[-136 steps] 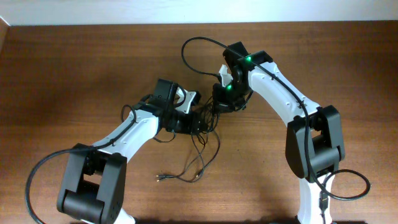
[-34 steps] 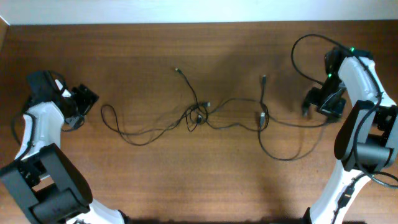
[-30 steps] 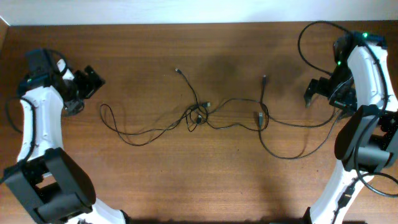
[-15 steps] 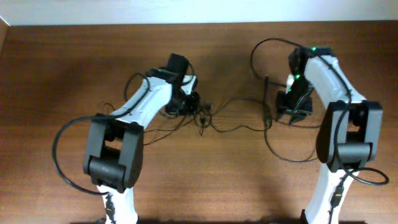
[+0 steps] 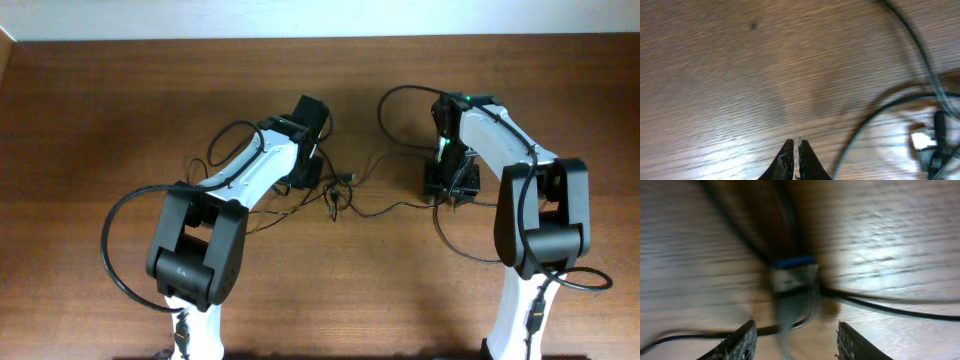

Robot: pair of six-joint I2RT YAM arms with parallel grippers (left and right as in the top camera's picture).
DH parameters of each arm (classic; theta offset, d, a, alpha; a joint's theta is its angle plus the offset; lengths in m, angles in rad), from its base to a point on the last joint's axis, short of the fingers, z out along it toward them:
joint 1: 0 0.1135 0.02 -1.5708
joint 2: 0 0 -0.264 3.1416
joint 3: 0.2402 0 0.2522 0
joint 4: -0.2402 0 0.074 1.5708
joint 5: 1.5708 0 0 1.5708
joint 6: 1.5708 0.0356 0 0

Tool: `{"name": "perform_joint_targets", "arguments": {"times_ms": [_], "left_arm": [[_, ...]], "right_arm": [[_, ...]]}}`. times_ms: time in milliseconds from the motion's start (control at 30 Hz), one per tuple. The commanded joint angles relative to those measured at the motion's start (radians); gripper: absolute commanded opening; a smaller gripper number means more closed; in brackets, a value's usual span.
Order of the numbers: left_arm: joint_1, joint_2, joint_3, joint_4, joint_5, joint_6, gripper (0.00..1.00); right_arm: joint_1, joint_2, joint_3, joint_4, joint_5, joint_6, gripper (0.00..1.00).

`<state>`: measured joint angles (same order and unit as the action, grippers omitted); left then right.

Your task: Untangle cables

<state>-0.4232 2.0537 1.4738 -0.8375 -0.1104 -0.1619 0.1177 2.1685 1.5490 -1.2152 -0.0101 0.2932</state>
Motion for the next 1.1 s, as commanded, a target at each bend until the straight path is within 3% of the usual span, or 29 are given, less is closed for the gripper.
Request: {"name": "perform_joint_targets", "arguments": {"times_ms": [0,200,300,367,500,767,833,900,967,1067], "left_arm": [[0.002,0.013,-0.002,-0.019,-0.123,-0.035,0.07],[0.055,0.013,-0.002,-0.030,-0.122,-0.103,0.06],[0.080,0.013,-0.002,-0.039,-0.119,-0.140,0.03],[0.079,0.013,-0.002,-0.045,-0.119,-0.140,0.04],[0.079,0.013,-0.002,-0.044,-0.117,-0.141,0.05],[0.079,0.013,-0.002,-0.038,-0.114,-0.141,0.05],[0.079,0.013,-0.002,-0.035,-0.114,-0.141,0.05],[0.079,0.013,-0.002,-0.035,-0.114,-0.141,0.05],[0.079,0.013,-0.002,-0.034,-0.114,-0.141,0.06],[0.079,0.013,-0.002,-0.031,-0.114,-0.141,0.07]], "right_arm": [[-0.009,-0.006,-0.063,0.000,0.148,0.042,0.52],[-0.178,-0.008,-0.058,-0.173,0.160,0.018,0.56],[-0.231,-0.008,-0.058,-0.200,-0.056,-0.126,0.59],[-0.244,-0.008,-0.058,-0.214,-0.049,-0.122,0.59],[-0.250,-0.008,-0.057,-0.140,-0.026,-0.072,0.60],[-0.236,-0.008,-0.031,0.066,-0.085,-0.137,0.59],[-0.236,-0.008,0.010,0.063,-0.088,-0.137,0.50],[-0.235,-0.008,0.117,-0.030,-0.088,-0.167,0.34],[-0.229,-0.008,0.257,-0.137,-0.087,-0.197,0.37],[-0.203,-0.006,0.288,-0.160,-0.088,-0.217,0.42]]}}
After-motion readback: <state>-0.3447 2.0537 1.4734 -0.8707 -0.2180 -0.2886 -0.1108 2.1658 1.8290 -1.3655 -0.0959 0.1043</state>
